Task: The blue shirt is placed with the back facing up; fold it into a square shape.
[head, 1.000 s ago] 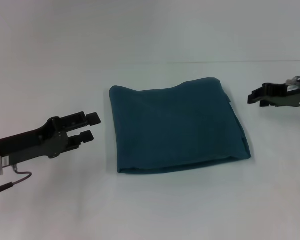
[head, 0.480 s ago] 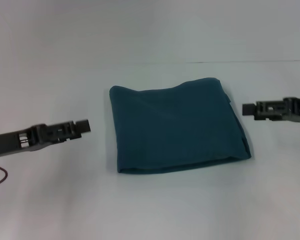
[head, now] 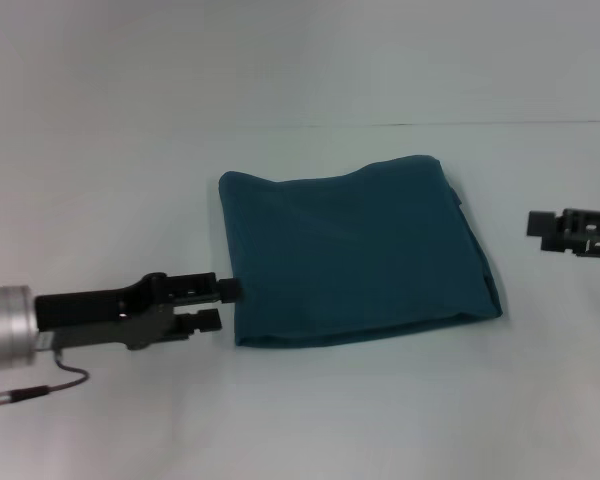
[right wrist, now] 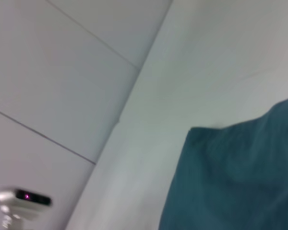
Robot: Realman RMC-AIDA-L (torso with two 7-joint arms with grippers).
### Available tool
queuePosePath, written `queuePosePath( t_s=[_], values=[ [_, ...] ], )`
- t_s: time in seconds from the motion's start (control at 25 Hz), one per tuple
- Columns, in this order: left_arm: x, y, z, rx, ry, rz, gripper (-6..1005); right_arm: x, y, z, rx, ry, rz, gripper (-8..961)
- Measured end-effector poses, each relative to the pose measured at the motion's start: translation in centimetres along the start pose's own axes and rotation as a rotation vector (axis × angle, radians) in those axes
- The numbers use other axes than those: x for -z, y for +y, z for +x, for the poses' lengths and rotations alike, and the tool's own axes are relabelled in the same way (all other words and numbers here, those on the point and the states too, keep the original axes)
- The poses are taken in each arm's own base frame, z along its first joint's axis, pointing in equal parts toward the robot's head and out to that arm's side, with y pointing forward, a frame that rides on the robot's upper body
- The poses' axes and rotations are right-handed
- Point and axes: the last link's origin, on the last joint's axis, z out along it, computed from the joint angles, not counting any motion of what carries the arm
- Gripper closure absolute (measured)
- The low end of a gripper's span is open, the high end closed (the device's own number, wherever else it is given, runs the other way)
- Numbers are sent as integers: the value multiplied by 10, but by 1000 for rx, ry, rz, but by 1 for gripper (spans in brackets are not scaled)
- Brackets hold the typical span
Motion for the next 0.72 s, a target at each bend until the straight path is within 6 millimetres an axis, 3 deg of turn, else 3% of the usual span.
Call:
queuePosePath(
  t_s=[0.28,0.72],
  values=[
    [-20,-14,-16,186,73,-29,300,6,2,-1,-10,-20,-18,74],
    [-28,-32,-20,253,150,28,316,8,2,-4,-16,-21,-16,74]
  ],
)
